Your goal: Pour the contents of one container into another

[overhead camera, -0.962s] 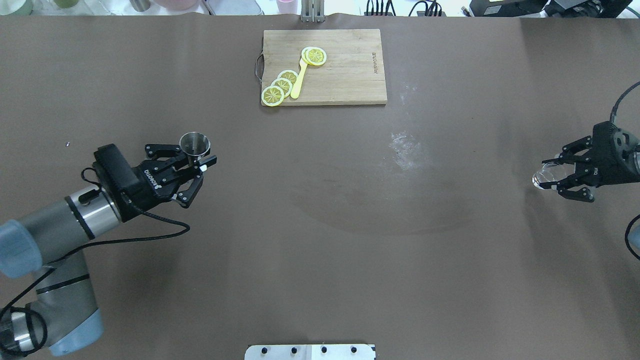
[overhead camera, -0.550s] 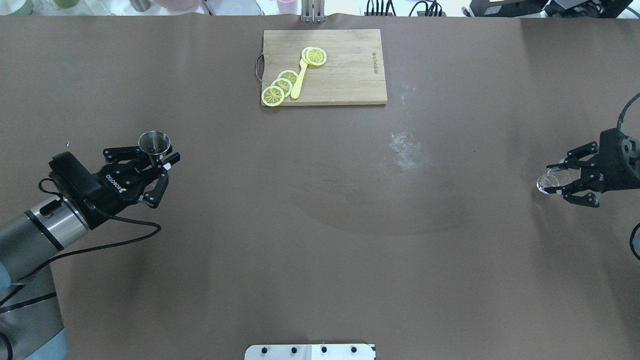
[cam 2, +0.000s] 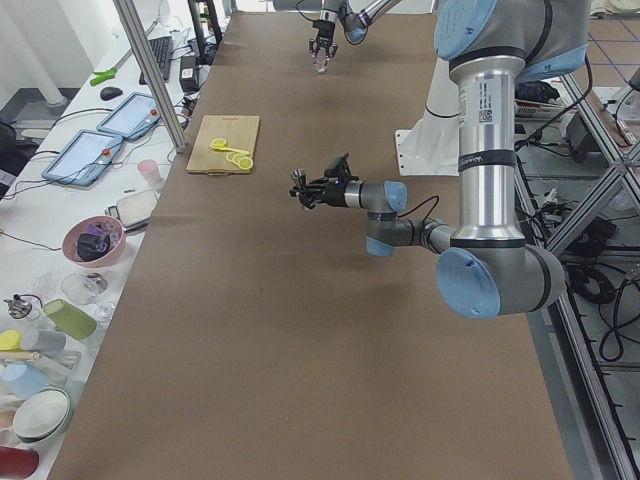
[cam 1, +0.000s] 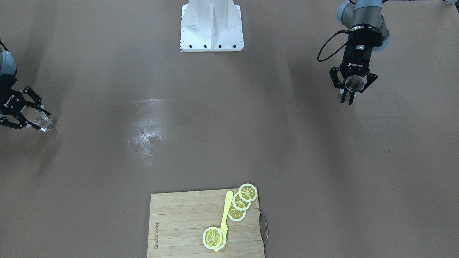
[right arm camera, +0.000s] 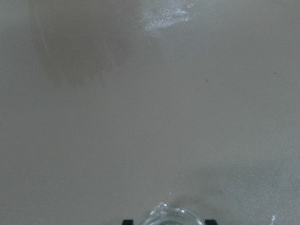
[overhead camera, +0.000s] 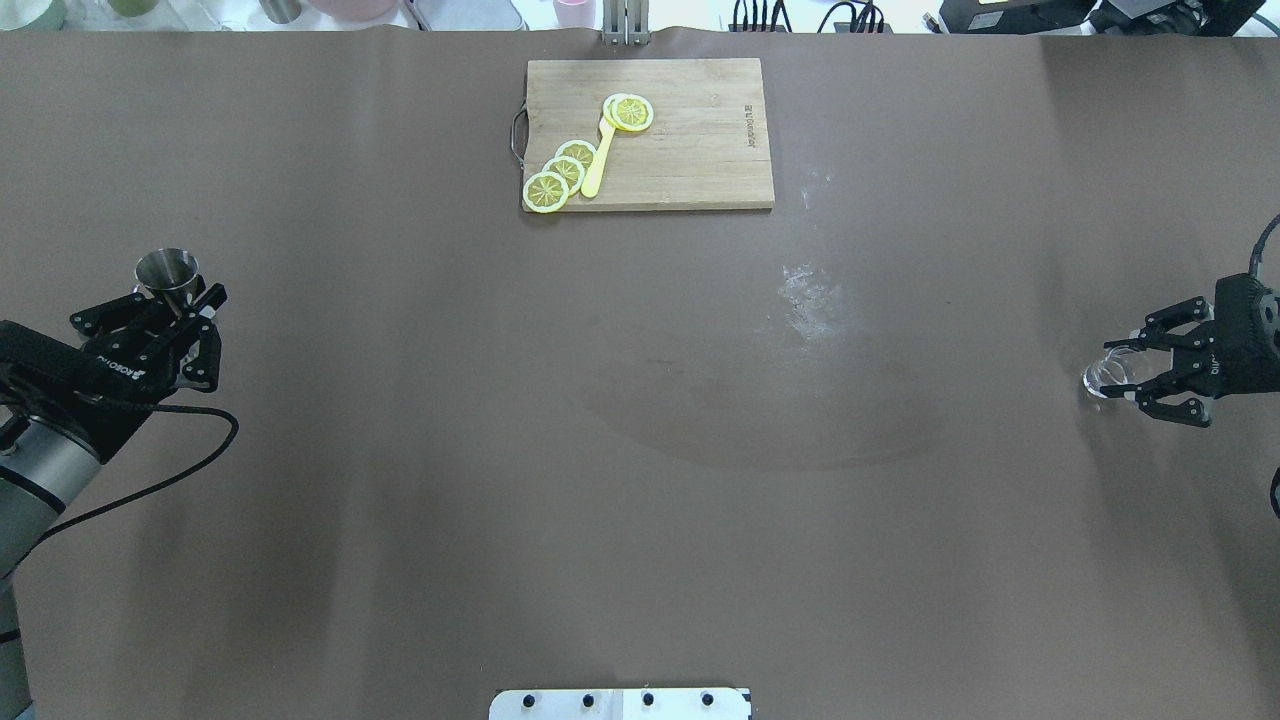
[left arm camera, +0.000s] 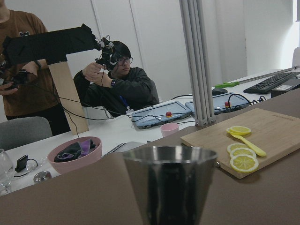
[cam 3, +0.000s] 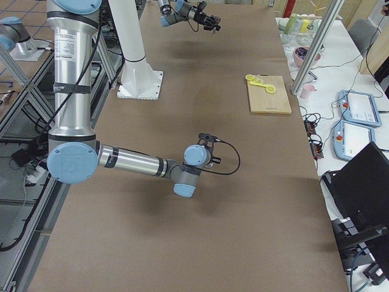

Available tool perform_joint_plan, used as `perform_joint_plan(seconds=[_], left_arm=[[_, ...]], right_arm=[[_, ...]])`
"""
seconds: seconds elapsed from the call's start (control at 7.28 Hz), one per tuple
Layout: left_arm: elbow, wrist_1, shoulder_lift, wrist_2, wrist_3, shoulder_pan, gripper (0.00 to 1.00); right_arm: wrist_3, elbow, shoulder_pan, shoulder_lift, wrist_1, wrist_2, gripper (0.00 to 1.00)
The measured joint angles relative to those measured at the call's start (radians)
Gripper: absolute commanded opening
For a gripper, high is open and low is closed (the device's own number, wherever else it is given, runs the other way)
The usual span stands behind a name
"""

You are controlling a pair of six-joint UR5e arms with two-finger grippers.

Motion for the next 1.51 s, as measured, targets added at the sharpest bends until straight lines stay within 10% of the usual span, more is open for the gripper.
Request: perform_joint_plan(seconds=[0.82, 1.51], left_arm=[[0.135, 0.014, 0.029, 0.189, -0.225, 0.085, 0.00], [0.244, 0.014, 0.026, 0.385, -0.339, 0.171, 0.00]], right_arm=[[0.103, -0.004, 0.041, -0.019, 0.042, 0.049, 1.00], [0.111, 0.002, 0.292, -0.129, 0.002, 0.188, 1.00]])
